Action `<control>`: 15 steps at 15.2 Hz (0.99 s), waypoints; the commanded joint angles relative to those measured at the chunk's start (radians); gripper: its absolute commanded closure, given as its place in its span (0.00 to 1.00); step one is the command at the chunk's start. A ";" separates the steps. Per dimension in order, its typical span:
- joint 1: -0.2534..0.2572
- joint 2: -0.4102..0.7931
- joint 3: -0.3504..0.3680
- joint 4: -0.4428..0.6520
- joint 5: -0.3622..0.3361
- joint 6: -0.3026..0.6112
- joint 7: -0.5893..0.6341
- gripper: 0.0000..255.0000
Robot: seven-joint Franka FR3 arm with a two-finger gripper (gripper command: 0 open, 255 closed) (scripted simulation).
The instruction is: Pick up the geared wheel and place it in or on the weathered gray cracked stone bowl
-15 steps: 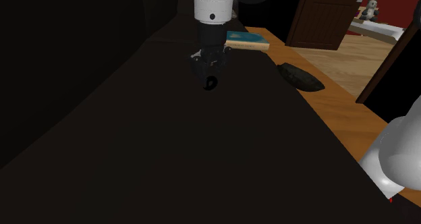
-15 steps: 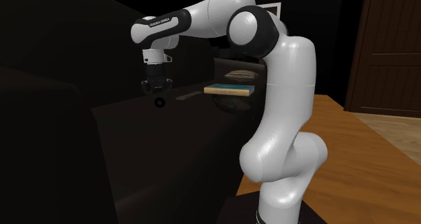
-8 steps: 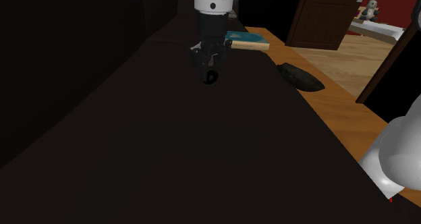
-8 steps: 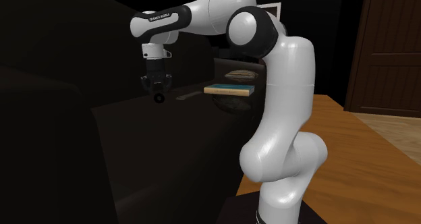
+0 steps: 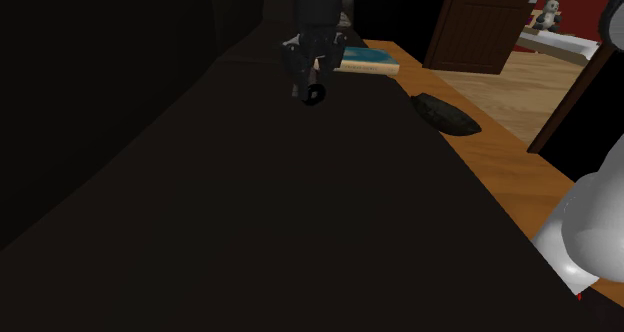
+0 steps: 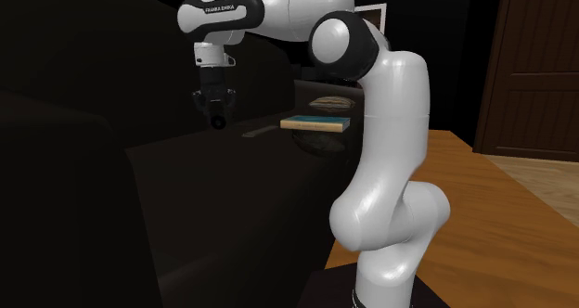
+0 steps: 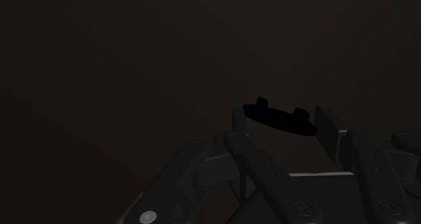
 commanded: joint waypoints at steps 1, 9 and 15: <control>0.003 0.013 0.002 0.044 -0.007 -0.034 0.002 1.00; 0.030 0.080 0.014 0.236 -0.045 -0.169 0.018 1.00; -0.070 -0.142 -0.055 0.008 0.067 -0.126 -0.124 1.00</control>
